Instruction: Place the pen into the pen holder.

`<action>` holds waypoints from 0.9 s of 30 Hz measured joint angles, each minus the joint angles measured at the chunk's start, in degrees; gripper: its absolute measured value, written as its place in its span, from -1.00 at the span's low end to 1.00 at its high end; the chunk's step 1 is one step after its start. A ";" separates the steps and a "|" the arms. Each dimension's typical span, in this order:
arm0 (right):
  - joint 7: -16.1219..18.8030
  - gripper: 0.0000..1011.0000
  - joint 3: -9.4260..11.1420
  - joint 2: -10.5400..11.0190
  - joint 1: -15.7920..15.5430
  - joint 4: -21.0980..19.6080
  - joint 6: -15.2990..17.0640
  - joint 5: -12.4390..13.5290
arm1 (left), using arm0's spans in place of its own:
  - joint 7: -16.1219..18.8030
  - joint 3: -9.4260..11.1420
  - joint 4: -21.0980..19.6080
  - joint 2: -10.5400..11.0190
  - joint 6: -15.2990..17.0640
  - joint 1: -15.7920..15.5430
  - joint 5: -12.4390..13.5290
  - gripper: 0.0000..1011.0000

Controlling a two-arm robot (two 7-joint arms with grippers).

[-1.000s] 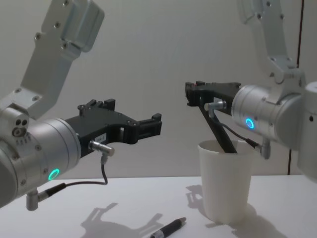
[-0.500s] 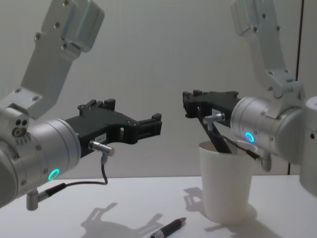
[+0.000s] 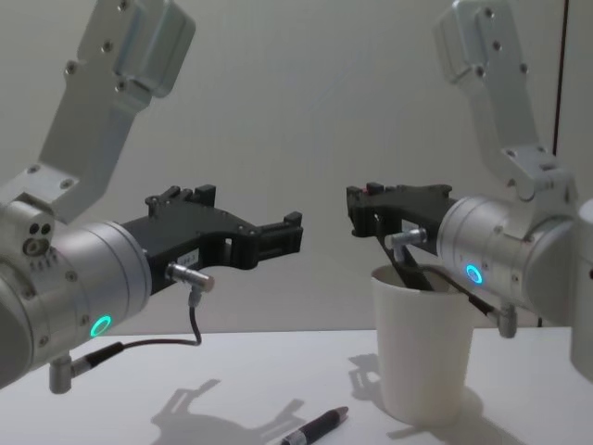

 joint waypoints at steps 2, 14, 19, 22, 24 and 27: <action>-0.10 -0.67 -0.01 0.04 -0.10 -0.08 0.07 -0.02 | 0.00 0.00 0.00 0.00 0.00 0.00 0.00 0.98; -0.53 -0.67 -0.02 0.21 -0.62 -0.38 0.37 -0.11 | 0.00 0.00 0.00 0.00 0.00 0.00 0.00 0.98; -0.60 -0.67 -0.03 0.23 -0.70 -0.42 0.41 -0.12 | 0.00 0.00 0.00 0.00 0.00 0.00 0.00 0.98; -0.64 -0.67 -0.03 0.25 -0.75 -0.45 0.44 -0.13 | 0.00 0.00 0.00 0.00 0.00 0.00 0.00 0.98; -0.65 -0.67 -0.02 0.26 -0.77 -0.45 0.45 -0.12 | 0.00 0.00 0.00 0.00 0.00 0.00 0.00 0.98; -0.67 -0.59 -0.02 0.28 -0.80 -0.46 0.49 -0.13 | 0.00 0.00 0.00 0.00 0.00 0.00 0.00 0.98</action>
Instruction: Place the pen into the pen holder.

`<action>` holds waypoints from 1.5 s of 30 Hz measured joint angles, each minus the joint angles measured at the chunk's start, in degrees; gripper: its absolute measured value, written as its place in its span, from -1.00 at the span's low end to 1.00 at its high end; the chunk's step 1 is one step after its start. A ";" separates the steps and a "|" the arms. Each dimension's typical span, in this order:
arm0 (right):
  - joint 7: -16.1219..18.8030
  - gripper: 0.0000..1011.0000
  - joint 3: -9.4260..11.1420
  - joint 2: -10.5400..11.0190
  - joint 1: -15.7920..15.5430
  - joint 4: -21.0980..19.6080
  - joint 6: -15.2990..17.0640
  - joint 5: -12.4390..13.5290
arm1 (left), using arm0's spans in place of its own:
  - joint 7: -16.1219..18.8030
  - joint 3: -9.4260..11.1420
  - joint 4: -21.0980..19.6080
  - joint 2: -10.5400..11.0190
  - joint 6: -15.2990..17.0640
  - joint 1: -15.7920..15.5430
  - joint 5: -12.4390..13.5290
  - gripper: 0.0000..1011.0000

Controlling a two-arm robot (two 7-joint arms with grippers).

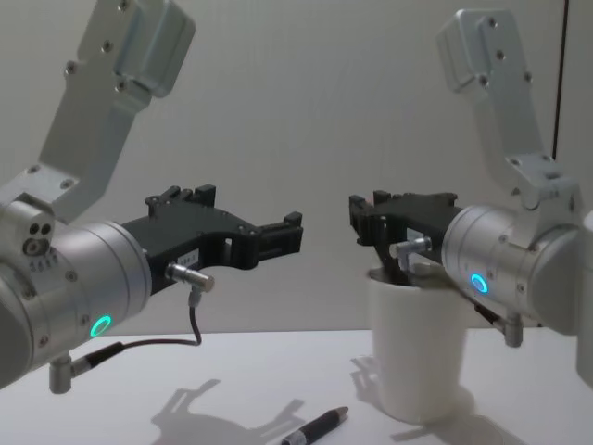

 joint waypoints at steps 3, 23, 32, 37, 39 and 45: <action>-0.01 -0.37 0.00 0.01 -0.01 -0.01 0.02 0.00 | 0.00 0.00 0.00 0.00 0.00 0.00 0.00 0.98; -0.07 0.78 0.00 0.01 -0.09 -0.06 0.02 0.00 | 0.00 0.00 0.00 0.00 0.00 0.00 0.00 0.98; 0.04 0.98 0.46 0.47 -0.19 -1.37 -0.07 0.01 | 0.00 0.00 0.00 0.00 0.00 0.00 0.00 0.98; 0.24 0.98 1.70 1.81 -0.51 -4.22 -0.10 0.08 | 0.00 0.00 0.00 0.00 0.00 0.00 0.00 0.98; 0.32 0.98 2.55 2.73 -0.70 -5.64 -0.01 0.09 | 0.00 0.00 0.00 0.00 0.00 0.00 0.00 0.98; 0.54 0.98 4.83 5.19 -1.03 -8.74 0.58 0.09 | 0.00 0.00 0.00 0.00 0.00 0.00 0.00 0.98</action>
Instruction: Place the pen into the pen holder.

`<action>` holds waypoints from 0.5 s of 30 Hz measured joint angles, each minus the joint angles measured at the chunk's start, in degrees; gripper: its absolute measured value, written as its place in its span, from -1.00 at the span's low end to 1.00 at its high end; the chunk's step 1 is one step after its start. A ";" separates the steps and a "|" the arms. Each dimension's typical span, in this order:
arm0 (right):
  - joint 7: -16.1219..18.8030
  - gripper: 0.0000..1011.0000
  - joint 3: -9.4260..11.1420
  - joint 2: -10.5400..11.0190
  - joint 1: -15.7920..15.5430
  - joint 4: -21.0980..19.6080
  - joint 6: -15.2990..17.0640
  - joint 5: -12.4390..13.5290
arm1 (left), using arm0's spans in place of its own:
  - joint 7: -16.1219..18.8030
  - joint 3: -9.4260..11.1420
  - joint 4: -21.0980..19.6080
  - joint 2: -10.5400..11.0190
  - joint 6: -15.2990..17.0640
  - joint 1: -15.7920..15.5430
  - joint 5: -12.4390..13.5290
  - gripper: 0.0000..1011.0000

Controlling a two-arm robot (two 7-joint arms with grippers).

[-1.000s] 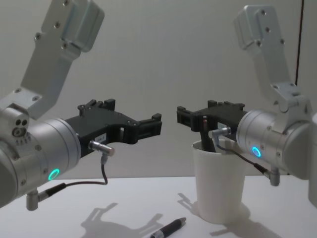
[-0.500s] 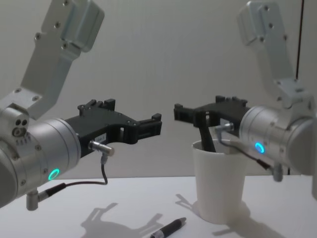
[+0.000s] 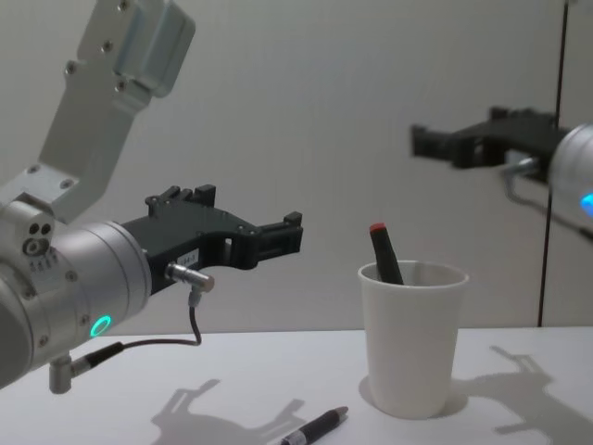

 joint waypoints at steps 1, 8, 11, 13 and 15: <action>0.03 0.98 0.42 0.46 -0.04 -0.54 0.10 0.00 | 0.00 0.00 0.00 0.00 0.00 0.00 0.00 0.98; 0.25 0.98 2.88 3.17 -0.28 -3.74 0.85 -0.19 | 0.00 0.00 0.00 0.00 0.00 0.00 0.00 0.98; 0.29 0.98 3.32 3.68 -0.33 -4.31 0.98 -0.25 | 0.00 0.00 0.00 0.00 0.00 0.00 0.00 0.98; 0.32 0.98 3.72 4.13 -0.37 -4.82 1.09 -0.30 | 0.00 0.00 0.00 0.00 0.00 0.00 0.00 0.98; 0.37 0.98 4.04 4.49 -0.40 -5.23 1.17 -0.34 | 0.00 0.00 0.00 0.00 0.00 0.00 0.00 0.98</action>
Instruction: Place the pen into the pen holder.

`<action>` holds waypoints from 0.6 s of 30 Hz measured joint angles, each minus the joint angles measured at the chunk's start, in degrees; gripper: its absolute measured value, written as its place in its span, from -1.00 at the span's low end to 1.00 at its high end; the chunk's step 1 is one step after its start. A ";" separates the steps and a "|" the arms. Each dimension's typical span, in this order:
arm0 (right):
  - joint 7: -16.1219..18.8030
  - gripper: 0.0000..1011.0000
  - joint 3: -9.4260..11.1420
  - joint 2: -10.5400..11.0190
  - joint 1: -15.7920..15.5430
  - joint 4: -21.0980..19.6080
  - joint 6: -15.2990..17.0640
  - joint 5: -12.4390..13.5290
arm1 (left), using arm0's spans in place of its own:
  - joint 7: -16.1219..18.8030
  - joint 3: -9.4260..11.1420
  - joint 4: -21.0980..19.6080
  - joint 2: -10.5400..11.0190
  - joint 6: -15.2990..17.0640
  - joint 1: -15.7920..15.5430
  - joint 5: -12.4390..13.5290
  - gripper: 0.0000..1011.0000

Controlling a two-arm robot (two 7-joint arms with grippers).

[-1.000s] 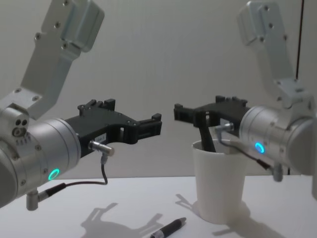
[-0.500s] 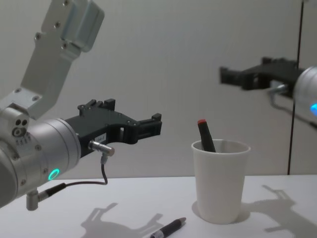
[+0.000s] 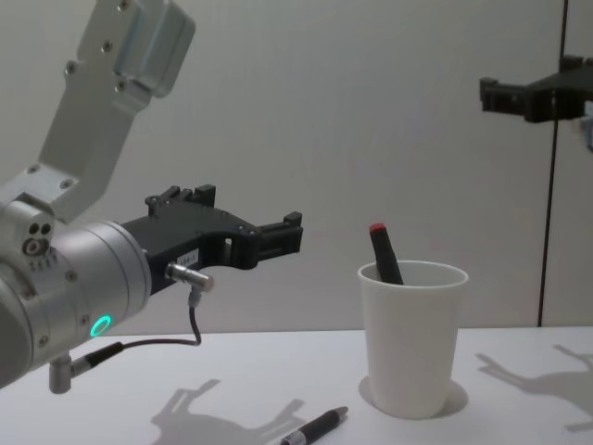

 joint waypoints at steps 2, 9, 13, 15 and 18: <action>0.03 0.98 0.17 0.17 -0.01 -0.20 0.04 -0.01 | 0.00 0.00 0.00 0.00 0.00 0.00 0.00 0.98; 1.19 0.98 0.05 0.18 0.08 -0.31 -0.01 -0.25 | 0.00 0.00 0.00 0.00 0.00 0.00 0.00 0.98; 3.17 0.98 -0.29 0.07 0.41 -0.12 -0.08 -0.30 | 0.00 0.00 0.00 0.00 0.00 0.00 0.00 0.98; 4.39 0.98 -0.42 0.07 0.62 -0.10 0.04 -0.29 | 0.00 0.00 0.00 0.00 0.00 0.00 0.00 0.98; 6.56 0.98 -0.48 0.23 0.83 -0.25 0.86 0.12 | 0.00 0.00 0.00 0.00 0.00 0.00 0.00 0.98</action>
